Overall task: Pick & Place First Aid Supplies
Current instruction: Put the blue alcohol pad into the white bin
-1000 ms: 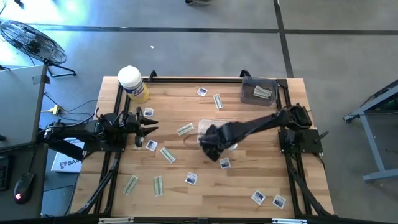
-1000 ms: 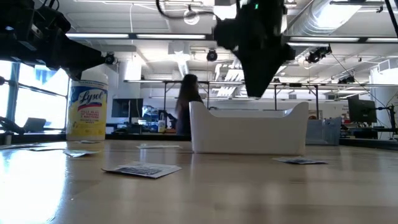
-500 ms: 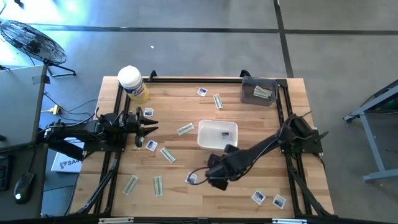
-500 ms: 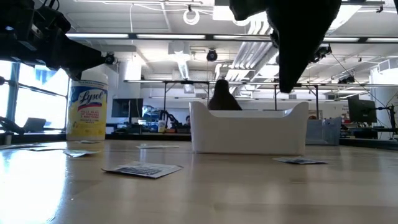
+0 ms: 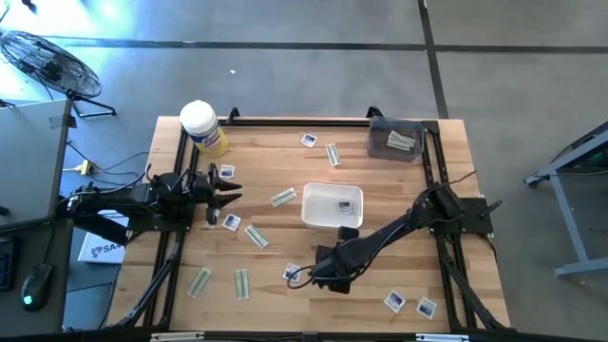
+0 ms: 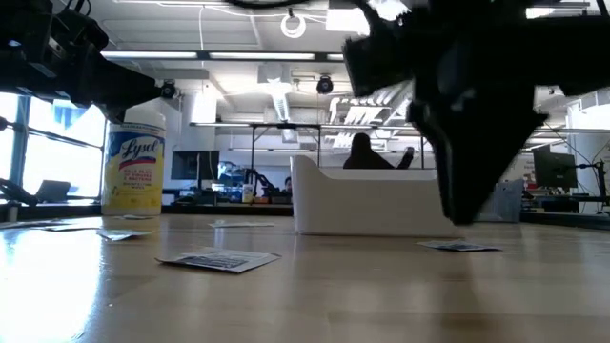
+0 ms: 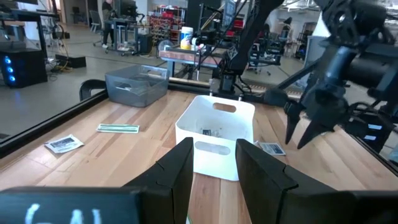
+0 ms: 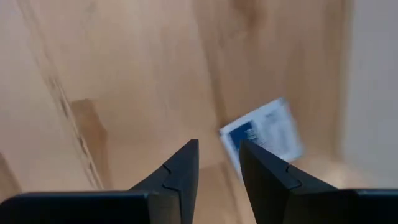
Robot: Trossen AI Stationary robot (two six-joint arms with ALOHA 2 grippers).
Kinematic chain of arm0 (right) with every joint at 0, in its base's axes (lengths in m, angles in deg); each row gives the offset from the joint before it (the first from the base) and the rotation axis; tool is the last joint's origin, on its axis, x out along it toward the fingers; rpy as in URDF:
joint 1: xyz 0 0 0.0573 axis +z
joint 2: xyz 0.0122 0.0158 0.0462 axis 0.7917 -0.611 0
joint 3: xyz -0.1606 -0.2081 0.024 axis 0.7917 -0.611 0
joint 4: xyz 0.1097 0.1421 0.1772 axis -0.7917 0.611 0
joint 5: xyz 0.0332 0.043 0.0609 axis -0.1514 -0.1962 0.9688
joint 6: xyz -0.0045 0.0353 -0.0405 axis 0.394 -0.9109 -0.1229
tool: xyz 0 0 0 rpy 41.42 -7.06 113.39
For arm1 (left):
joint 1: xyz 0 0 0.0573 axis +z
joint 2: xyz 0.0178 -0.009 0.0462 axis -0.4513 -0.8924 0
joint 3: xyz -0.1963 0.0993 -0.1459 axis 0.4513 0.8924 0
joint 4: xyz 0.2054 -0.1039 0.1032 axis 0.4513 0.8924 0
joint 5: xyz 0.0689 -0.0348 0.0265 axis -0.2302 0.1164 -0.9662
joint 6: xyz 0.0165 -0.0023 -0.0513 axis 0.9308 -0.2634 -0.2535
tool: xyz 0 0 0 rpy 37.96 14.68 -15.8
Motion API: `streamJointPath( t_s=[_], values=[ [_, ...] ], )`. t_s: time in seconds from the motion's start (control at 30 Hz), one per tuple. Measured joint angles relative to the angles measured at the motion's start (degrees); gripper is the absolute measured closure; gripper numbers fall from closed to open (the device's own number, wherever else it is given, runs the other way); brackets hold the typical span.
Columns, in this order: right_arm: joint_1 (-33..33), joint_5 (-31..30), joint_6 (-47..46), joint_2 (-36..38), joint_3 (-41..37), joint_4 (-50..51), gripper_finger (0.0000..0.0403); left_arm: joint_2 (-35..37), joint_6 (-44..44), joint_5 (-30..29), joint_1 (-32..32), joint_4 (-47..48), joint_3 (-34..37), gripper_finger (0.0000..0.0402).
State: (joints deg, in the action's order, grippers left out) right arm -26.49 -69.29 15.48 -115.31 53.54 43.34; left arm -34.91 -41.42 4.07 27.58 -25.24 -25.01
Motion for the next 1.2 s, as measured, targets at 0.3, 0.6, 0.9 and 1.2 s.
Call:
streamJointPath(
  t_s=[0.3, 0.6, 0.9, 1.2],
  values=[
    [-1.1, 3.4, -3.2, 0.6, -6.6, -7.2, 0.0293, 0.0, 0.0, 0.0, 0.0, 0.0, 0.0, 0.0283],
    [-1.6, -1.4, -6.4, 3.8, -6.2, -7.8, 0.0293, 0.0, 0.0, 0.0, 0.0, 0.0, 0.0, 0.0283],
    [-2.0, 1.6, -6.5, 3.1, -6.2, -8.2, 0.0293, 0.0, 0.0, 0.0, 0.0, 0.0, 0.0, 0.0283],
    [-3.0, 4.2, -6.6, 3.5, -12.7, -16.2, 0.0293, 0.0, 0.0, 0.1, 0.0, 0.0, 0.0, 0.0283]
  ],
)
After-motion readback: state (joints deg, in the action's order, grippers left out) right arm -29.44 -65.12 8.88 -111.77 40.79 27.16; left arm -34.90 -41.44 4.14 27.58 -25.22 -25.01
